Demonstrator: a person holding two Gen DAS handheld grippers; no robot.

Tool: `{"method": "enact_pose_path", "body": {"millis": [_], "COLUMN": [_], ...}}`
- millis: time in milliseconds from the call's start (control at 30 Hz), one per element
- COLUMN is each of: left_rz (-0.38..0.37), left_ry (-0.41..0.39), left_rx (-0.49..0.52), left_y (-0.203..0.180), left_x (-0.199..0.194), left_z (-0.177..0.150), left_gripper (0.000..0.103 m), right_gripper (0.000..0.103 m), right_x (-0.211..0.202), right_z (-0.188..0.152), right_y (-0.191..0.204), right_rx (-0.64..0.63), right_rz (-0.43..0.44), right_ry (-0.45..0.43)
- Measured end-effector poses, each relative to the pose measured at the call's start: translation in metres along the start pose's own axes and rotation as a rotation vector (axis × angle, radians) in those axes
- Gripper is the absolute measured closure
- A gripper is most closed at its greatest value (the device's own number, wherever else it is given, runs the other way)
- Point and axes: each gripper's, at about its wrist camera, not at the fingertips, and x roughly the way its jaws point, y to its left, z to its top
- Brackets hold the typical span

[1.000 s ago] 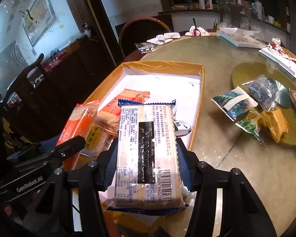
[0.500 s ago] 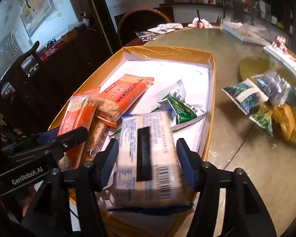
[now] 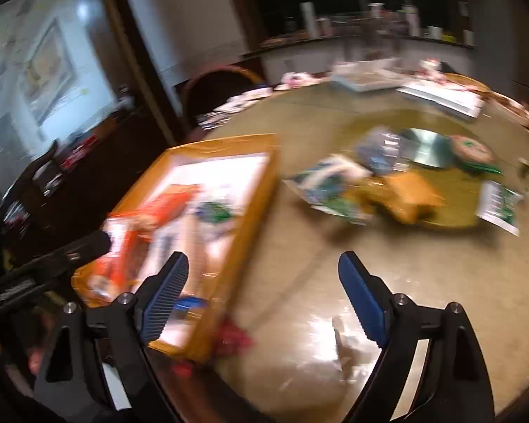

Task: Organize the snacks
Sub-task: 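Withdraw both tools from the tray toward the table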

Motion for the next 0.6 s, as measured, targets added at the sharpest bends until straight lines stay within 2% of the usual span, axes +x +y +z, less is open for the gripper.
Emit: {"method": "enact_pose_path", "body": {"millis": [133, 233, 367, 467, 600], "left_rz": [-0.052, -0.079, -0.089, -0.094, -0.086], "left_ry": [0.059, 0.075, 0.123, 0.145, 0.18], "left_rx": [0.05, 0.086, 0.143, 0.178, 0.215], "left_y": [-0.037, -0.059, -0.09, -0.108, -0.128], "left_x": [0.012, 0.017, 0.039, 0.054, 0.078], "left_z": [-0.005, -0.007, -0.006, -0.004, -0.001], "left_gripper": [0.028, 0.028, 0.028, 0.028, 0.028], "right_gripper": [0.016, 0.016, 0.016, 0.016, 0.016], "right_x": [-0.017, -0.027, -0.036, -0.048, -0.053], "right_z": [-0.006, -0.009, -0.013, -0.012, -0.008], "right_y": [-0.042, -0.069, -0.099, -0.125, -0.15], "right_rx": [0.063, 0.083, 0.113, 0.157, 0.186], "right_rz": [-0.025, -0.024, -0.039, -0.068, -0.063], "right_ry": [-0.011, -0.002, 0.035, 0.016, 0.023]}}
